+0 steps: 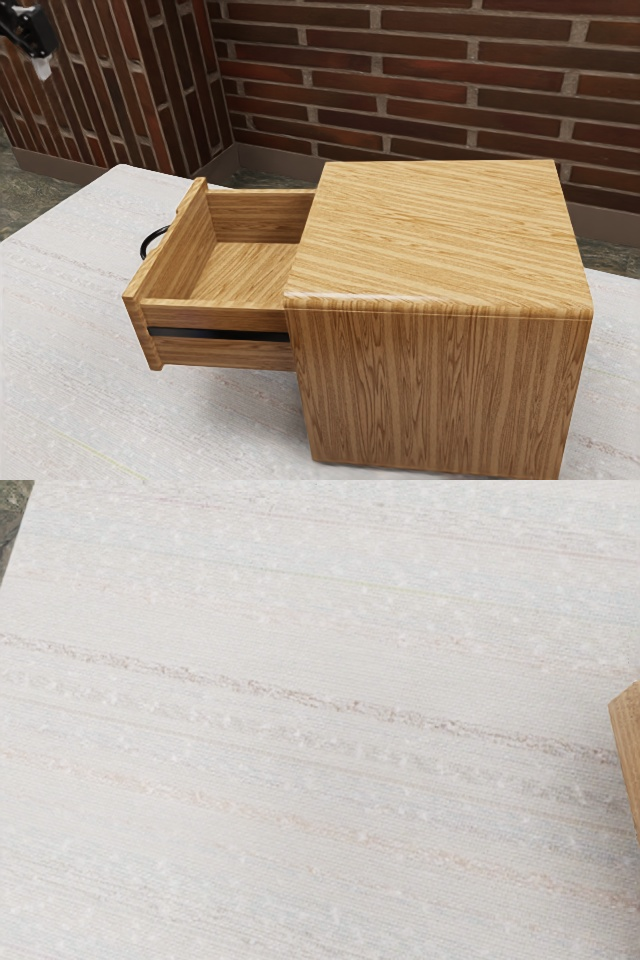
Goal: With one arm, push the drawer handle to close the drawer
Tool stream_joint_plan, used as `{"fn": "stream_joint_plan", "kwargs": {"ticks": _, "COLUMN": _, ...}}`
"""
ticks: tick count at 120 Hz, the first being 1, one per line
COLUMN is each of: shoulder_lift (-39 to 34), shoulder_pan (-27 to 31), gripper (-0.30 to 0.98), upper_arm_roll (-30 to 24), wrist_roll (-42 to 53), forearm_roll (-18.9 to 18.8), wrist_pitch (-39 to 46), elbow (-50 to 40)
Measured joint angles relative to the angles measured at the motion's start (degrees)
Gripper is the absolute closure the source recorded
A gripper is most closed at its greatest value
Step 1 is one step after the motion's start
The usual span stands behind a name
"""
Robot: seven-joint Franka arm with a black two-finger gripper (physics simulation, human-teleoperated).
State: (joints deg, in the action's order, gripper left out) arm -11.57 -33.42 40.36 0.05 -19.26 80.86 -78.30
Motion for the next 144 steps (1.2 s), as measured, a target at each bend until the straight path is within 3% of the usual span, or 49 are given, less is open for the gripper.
{"fn": "stream_joint_plan", "kwargs": {"ticks": 49, "shoulder_lift": -1.73, "shoulder_pan": 0.31, "gripper": 0.01, "upper_arm_roll": -2.91, "wrist_roll": -1.36, "forearm_roll": 0.59, "wrist_pitch": -6.82, "elbow": -2.85}}
{"fn": "stream_joint_plan", "kwargs": {"ticks": 71, "shoulder_lift": -4.73, "shoulder_pan": 0.72, "gripper": 0.41, "upper_arm_roll": -3.9, "wrist_roll": -2.16, "forearm_roll": -0.01, "wrist_pitch": -8.63, "elbow": -11.31}}
{"fn": "stream_joint_plan", "kwargs": {"ticks": 101, "shoulder_lift": -7.85, "shoulder_pan": 1.58, "gripper": 0.68, "upper_arm_roll": -3.54, "wrist_roll": 2.35, "forearm_roll": -2.9, "wrist_pitch": 1.67, "elbow": -25.41}}
{"fn": "stream_joint_plan", "kwargs": {"ticks": 144, "shoulder_lift": -10.08, "shoulder_pan": 0.66, "gripper": 0.77, "upper_arm_roll": -0.29, "wrist_roll": 14.25, "forearm_roll": -4.94, "wrist_pitch": 18.19, "elbow": -37.92}}
